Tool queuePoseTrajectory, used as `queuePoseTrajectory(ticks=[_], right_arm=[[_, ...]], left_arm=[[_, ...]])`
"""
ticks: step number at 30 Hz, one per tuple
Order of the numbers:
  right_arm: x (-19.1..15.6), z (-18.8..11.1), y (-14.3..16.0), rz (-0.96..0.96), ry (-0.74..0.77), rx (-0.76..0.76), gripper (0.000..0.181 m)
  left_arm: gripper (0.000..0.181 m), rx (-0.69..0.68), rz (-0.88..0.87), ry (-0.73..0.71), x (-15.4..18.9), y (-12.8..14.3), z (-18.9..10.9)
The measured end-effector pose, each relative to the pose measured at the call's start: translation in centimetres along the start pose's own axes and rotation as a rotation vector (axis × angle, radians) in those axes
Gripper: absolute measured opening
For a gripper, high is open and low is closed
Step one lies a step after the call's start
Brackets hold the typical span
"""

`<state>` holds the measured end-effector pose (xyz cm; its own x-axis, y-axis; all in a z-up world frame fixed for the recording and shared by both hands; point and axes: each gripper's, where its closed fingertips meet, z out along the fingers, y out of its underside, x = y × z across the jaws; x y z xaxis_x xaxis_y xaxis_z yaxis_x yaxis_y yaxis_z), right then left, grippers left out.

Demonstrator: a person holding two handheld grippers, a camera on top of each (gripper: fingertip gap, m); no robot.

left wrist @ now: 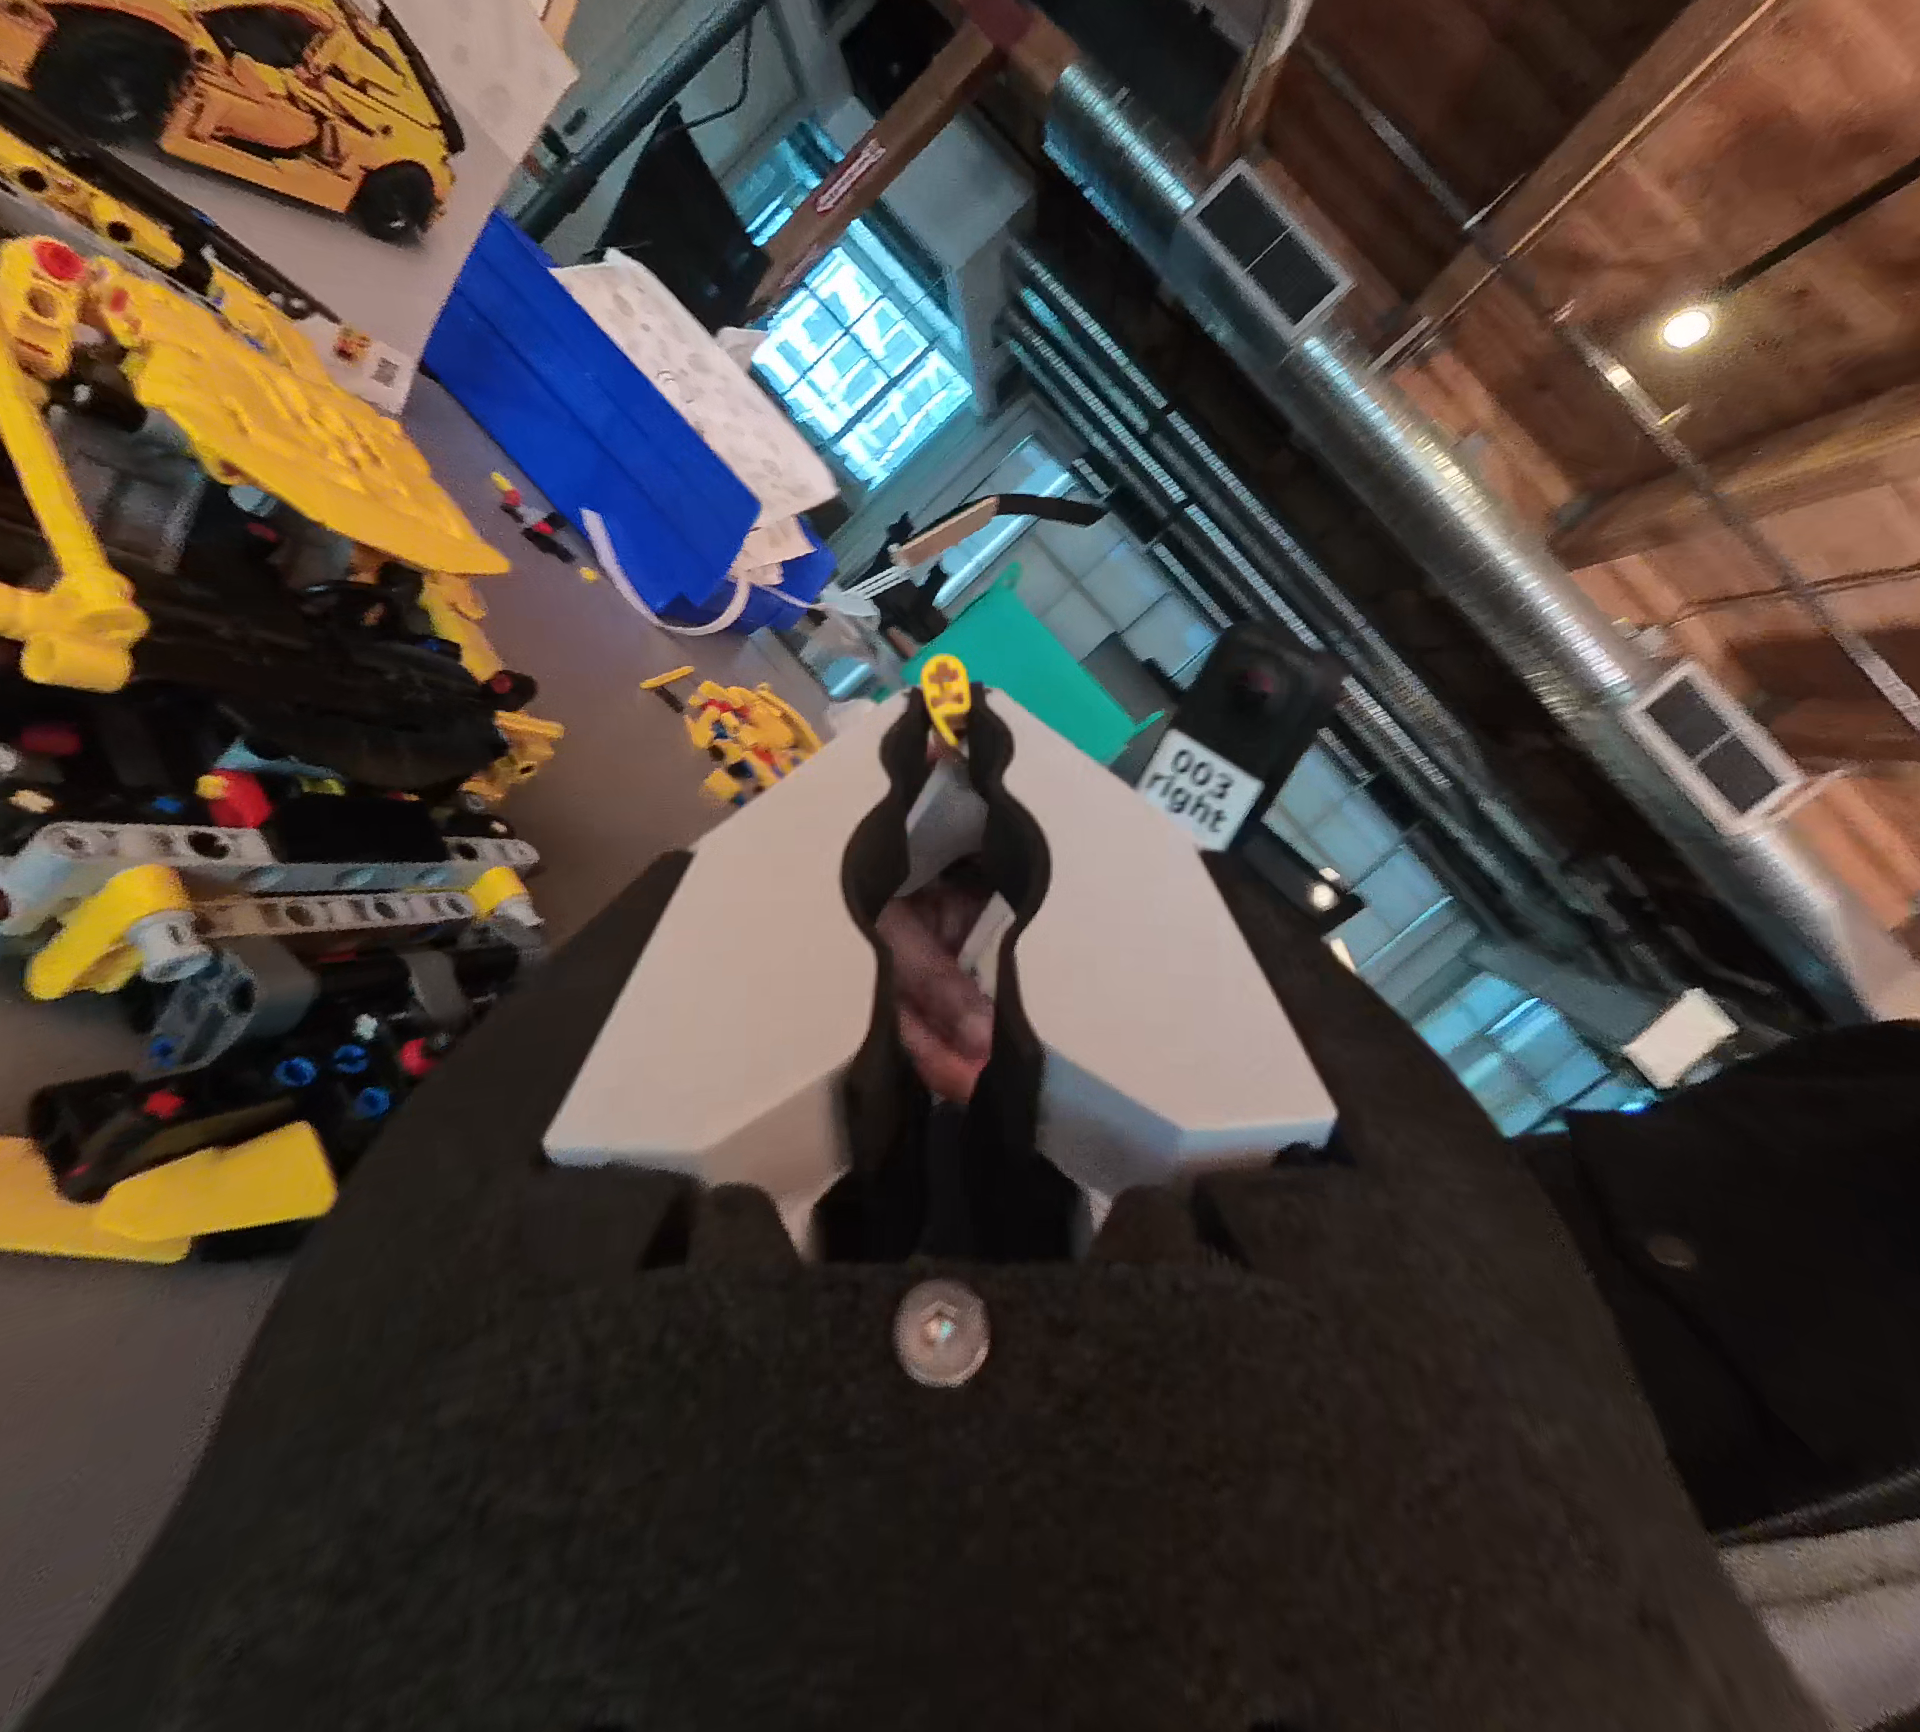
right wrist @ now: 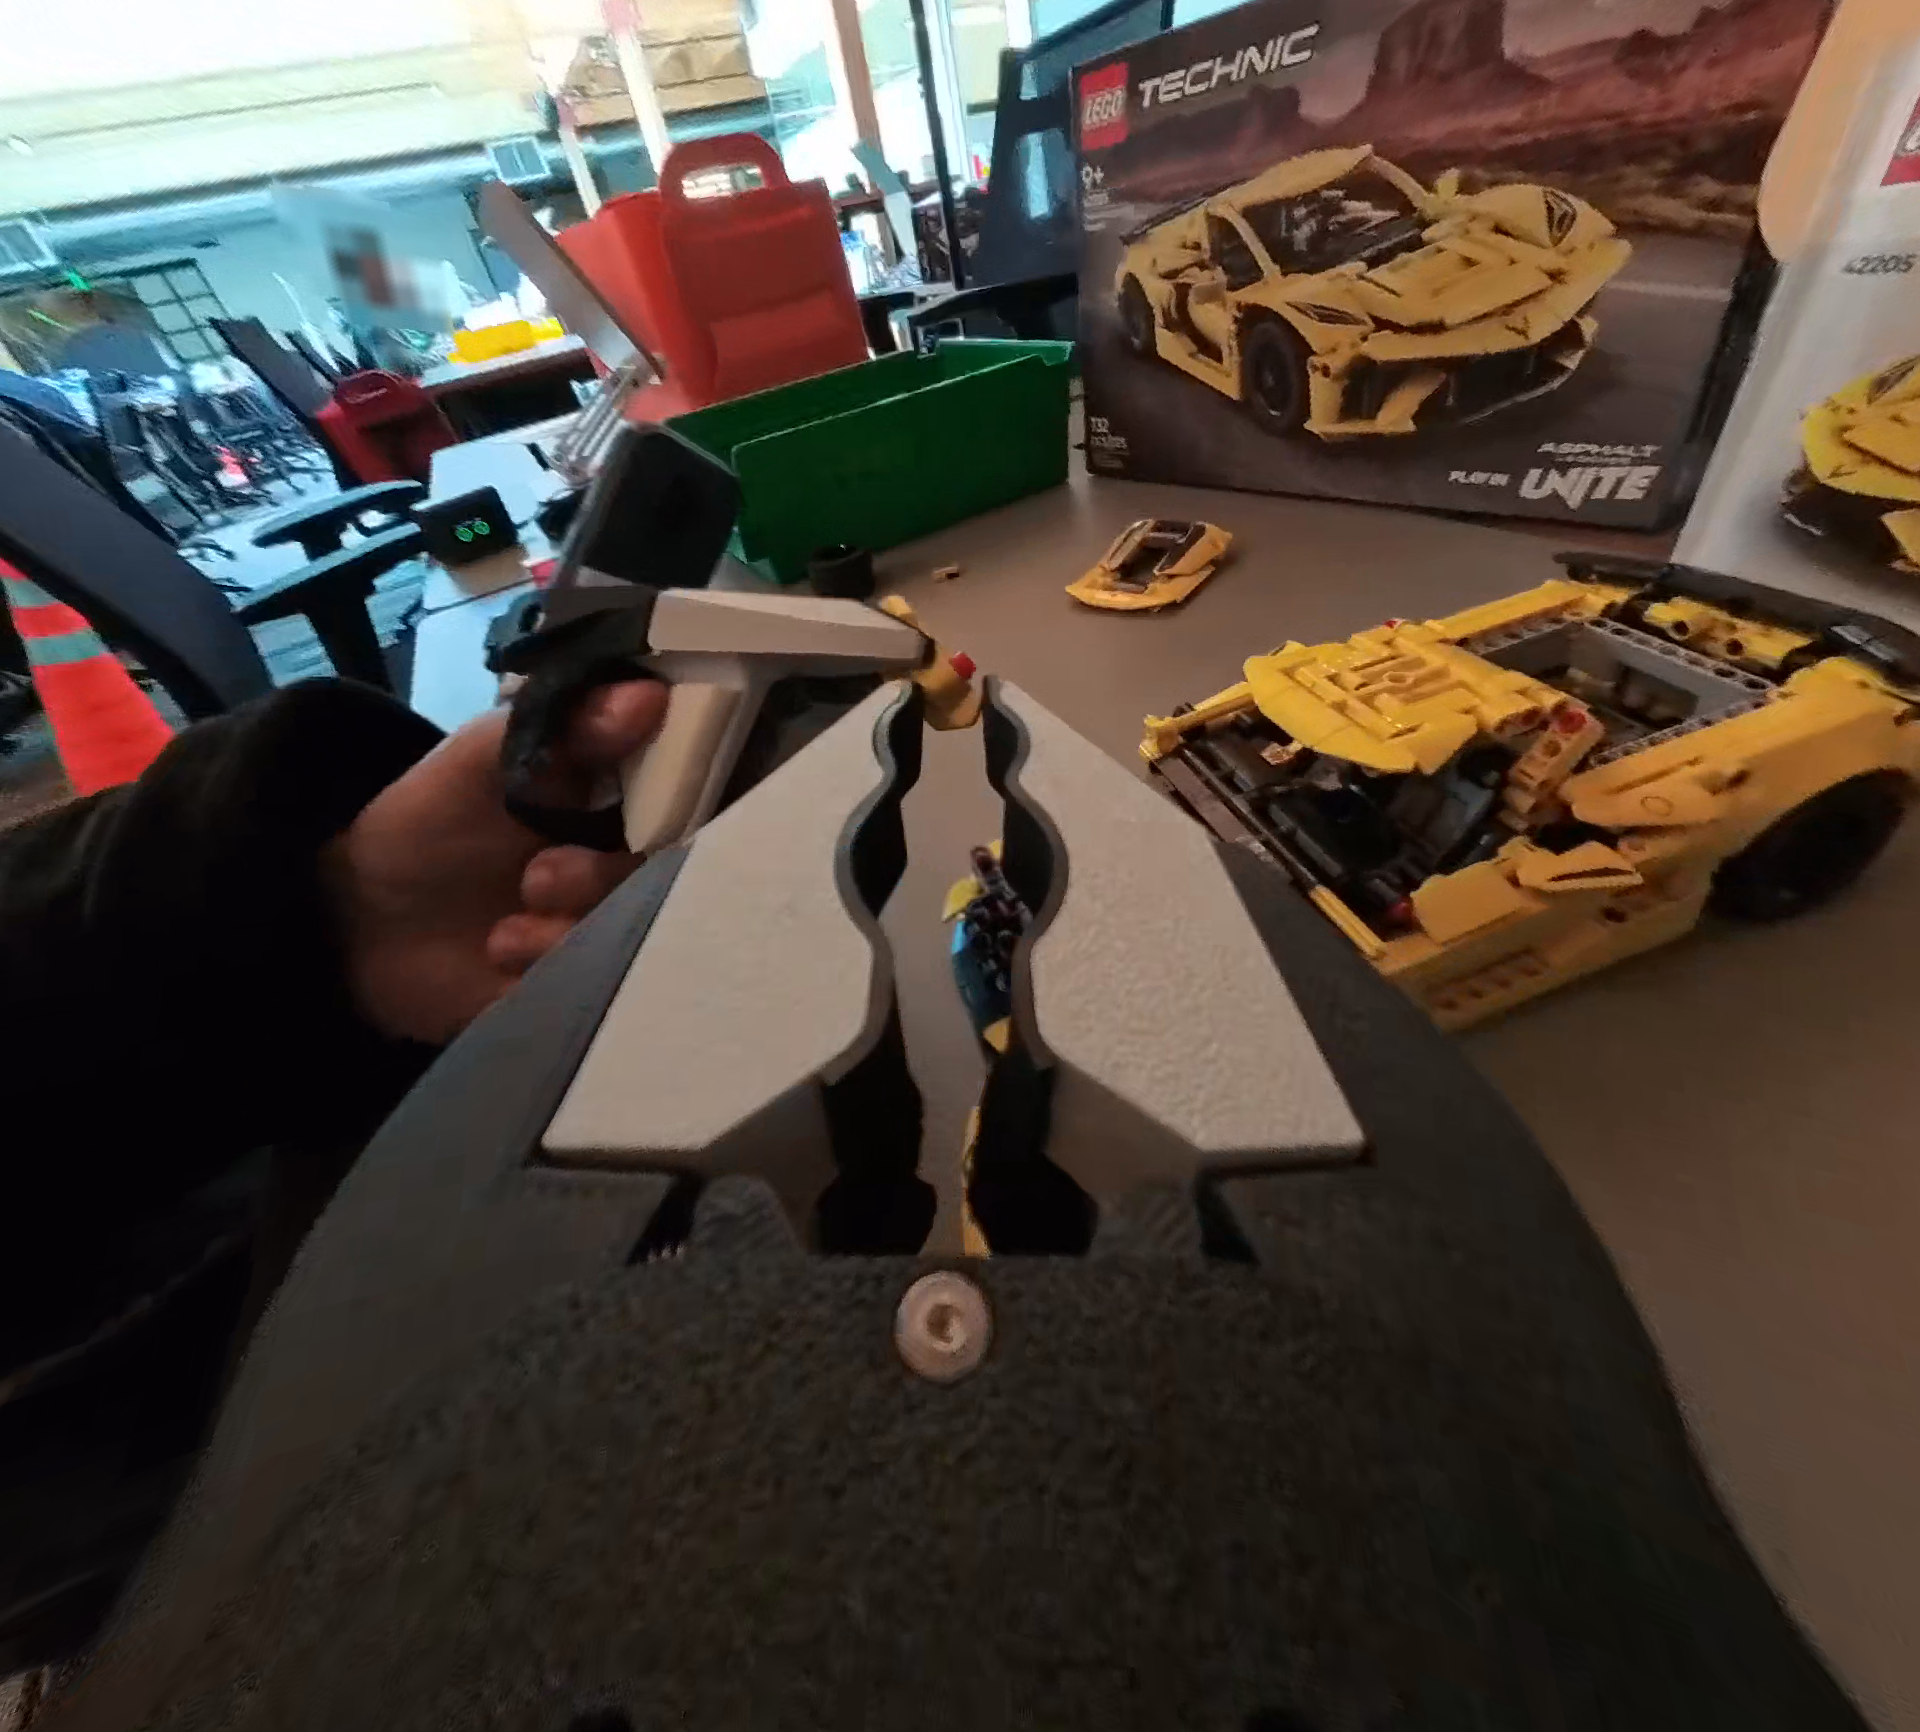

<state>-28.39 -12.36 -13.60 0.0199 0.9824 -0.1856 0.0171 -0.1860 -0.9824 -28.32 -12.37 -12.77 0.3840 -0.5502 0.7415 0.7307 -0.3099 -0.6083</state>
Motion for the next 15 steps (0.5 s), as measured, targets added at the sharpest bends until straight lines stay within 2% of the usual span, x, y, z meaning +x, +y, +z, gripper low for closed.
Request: queuePoseTrajectory(ticks=[7, 11, 15], right_arm=[[0.11, 0.13, 0.26, 0.055, -0.023, -0.008, 0.01], [0.49, 0.05, 0.43, 0.107, -0.018, -0.021, 0.015], [0.3, 0.07, 0.54, 0.149, -0.037, -0.022, 0.008]], left_arm=[[0.006, 0.02, -0.043, 0.013, -0.09, -0.25, -0.1], [0.006, 0.017, 0.004, -0.013, -0.09, -0.14, -0.01], [0.006, 0.005, 0.067, -0.05, -0.19, 0.02, 0.11]])
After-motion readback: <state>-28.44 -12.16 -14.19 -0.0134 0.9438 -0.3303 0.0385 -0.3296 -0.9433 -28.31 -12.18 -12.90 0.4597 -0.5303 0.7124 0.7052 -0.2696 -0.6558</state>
